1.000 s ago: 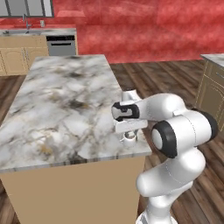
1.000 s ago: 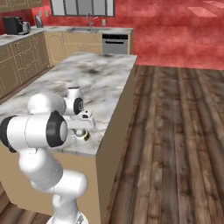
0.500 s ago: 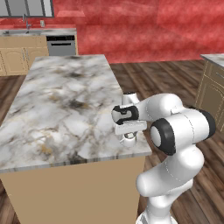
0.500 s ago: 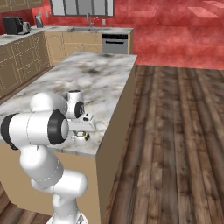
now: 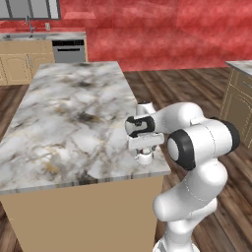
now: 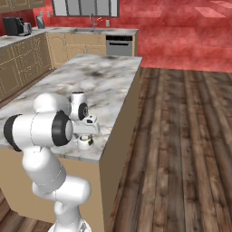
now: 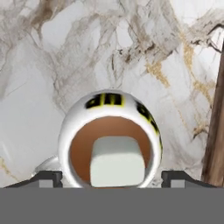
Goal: Pick up the marshmallow and place it in the cup of hot chocolate on the dining counter.
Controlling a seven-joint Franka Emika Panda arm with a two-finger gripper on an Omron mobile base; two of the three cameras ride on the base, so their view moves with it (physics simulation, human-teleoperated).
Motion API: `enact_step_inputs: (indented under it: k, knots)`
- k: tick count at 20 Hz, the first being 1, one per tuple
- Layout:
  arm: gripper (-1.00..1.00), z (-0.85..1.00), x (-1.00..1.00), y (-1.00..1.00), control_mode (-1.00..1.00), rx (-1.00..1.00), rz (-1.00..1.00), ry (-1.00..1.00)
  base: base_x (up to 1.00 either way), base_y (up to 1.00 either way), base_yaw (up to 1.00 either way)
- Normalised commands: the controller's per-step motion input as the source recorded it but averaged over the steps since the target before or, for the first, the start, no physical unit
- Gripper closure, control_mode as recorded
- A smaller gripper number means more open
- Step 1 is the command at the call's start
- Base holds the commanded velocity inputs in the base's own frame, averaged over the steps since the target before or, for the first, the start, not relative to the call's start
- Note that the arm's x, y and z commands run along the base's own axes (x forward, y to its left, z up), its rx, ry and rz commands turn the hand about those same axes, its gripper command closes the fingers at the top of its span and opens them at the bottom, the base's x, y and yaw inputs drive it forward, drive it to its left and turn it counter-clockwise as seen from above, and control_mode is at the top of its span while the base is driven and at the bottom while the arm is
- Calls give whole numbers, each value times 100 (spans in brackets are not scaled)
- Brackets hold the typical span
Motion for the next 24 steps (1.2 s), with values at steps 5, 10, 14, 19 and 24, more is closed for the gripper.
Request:
enact_step_inputs:
  k: [5, 10, 14, 19, 24]
  knots:
    - [-100, 20, -3, 0, -100, 1, 0, -3, 0, 0, 0]
    - [-100, 53, -12, 0, -100, 4, -1, -7, 0, 0, 0]
    - [-100, 73, -46, 0, -100, 7, -1, -14, 0, 0, 0]
    - [-100, 83, -69, 0, -100, 8, 0, -21, 0, 0, 0]
    - [-100, 73, -82, 0, -100, 7, 0, -21, 0, 0, 0]
